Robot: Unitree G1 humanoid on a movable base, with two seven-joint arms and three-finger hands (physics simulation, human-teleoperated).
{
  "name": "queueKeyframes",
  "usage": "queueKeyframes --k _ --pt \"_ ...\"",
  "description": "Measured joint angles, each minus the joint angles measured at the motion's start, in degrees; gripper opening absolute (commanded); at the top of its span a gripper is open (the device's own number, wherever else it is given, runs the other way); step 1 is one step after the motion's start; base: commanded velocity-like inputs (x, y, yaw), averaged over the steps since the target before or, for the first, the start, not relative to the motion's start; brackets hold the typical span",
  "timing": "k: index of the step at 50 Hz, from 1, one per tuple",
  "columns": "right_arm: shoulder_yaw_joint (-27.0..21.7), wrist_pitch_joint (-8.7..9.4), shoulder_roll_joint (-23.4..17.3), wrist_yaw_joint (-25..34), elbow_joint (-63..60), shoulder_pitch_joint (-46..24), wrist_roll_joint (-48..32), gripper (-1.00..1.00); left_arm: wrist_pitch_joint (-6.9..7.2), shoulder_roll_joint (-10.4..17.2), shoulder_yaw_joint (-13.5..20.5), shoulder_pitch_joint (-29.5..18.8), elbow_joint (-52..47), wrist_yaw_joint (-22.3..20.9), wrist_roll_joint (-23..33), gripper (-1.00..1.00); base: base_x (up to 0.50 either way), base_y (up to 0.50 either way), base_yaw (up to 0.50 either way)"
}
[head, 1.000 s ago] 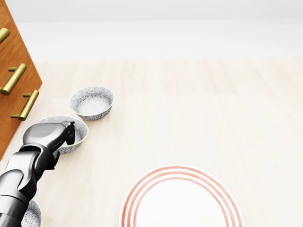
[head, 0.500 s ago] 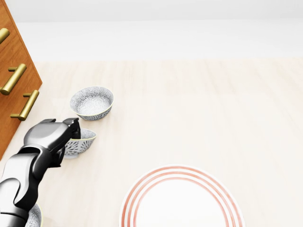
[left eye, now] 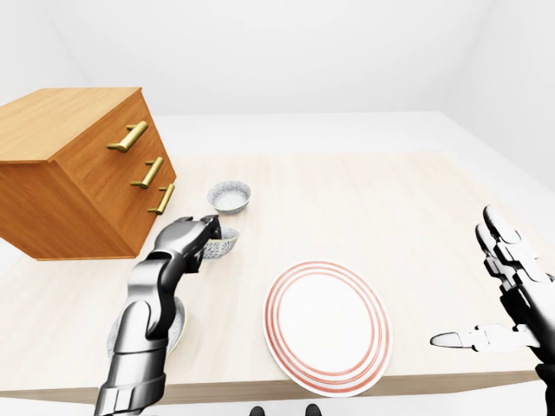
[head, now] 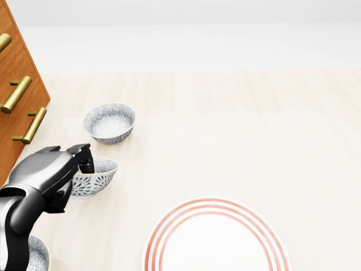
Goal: Put the bowl in the middle on the plate.
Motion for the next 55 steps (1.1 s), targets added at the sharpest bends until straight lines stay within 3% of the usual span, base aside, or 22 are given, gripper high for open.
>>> queueKeyframes --k 20,39,55 --pt "0.2 0.0 0.2 0.0 0.3 0.1 -0.5 1.0 0.81 -3.2 -0.2 3.3 -12.4 -2.5 -2.7 -1.0 0.0 0.0 0.0" --pt "0.4 0.0 0.4 0.0 1.3 0.4 -0.6 1.0 1.42 -7.9 -4.1 5.5 -23.4 -4.3 -3.8 -1.0 0.0 0.0 0.0" --pt "0.6 0.0 0.3 0.0 1.7 0.4 -0.7 1.0 1.7 -11.2 -8.1 6.9 -27.6 -3.2 -5.4 -1.0 0.0 0.0 0.0"
